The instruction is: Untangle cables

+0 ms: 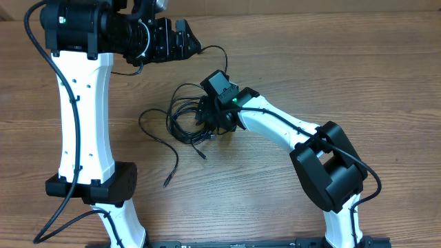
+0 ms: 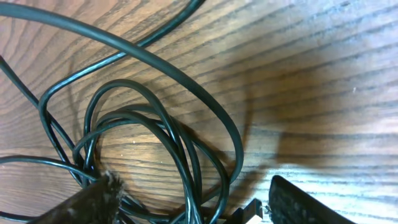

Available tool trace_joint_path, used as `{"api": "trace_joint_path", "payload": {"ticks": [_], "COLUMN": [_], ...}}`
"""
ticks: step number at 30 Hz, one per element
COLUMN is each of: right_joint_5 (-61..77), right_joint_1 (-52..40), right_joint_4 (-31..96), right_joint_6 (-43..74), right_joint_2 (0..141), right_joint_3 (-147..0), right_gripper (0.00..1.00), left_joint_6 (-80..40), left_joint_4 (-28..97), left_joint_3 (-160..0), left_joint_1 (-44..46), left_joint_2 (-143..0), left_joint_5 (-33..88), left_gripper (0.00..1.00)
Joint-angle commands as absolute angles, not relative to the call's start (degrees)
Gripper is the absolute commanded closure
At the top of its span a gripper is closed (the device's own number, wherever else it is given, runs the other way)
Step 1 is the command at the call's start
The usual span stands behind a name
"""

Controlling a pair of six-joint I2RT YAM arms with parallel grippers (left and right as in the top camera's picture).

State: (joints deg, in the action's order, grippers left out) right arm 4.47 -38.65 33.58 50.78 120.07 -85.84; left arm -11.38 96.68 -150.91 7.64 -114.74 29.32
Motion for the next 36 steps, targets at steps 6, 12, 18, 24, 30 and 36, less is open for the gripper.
{"api": "trace_joint_path", "payload": {"ticks": [6, 12, 18, 24, 30, 36], "right_joint_5": [3.03, 3.07, 6.48, 3.64, 0.03, 0.03], "right_joint_1": [-38.57, -38.57, -38.44, -37.47, -35.00, -32.75], "right_joint_4": [32.25, 31.57, 34.04, 43.44, 56.40, 60.34], "right_joint_6": [50.50, 50.48, 48.93, 43.53, 39.20, 34.96], "right_joint_2": [122.45, 124.11, 123.00, 115.20, 105.25, 96.66], "right_joint_3": [-85.45, -85.45, -88.86, -96.92, -106.83, -112.71], "right_gripper": [0.32, 0.50, 0.96, 0.96, 0.96, 0.96], "left_joint_6": [-10.26, -10.26, -10.26, -10.28, -10.28, -10.26], "left_joint_4": [96.79, 96.79, 96.79, 96.79, 96.79, 96.79], "left_joint_3": [-151.98, -151.98, -151.96, -151.98, -151.98, -151.98], "left_joint_1": [7.64, 7.64, 7.64, 7.64, 7.64, 7.64], "left_joint_2": [-113.12, -113.12, -113.12, -113.12, -113.12, -113.12], "left_joint_5": [28.47, 28.08, 28.05, 26.65, 16.80, 11.92], "left_gripper": [0.09, 0.09, 0.09, 0.09, 0.00, 0.00]}}
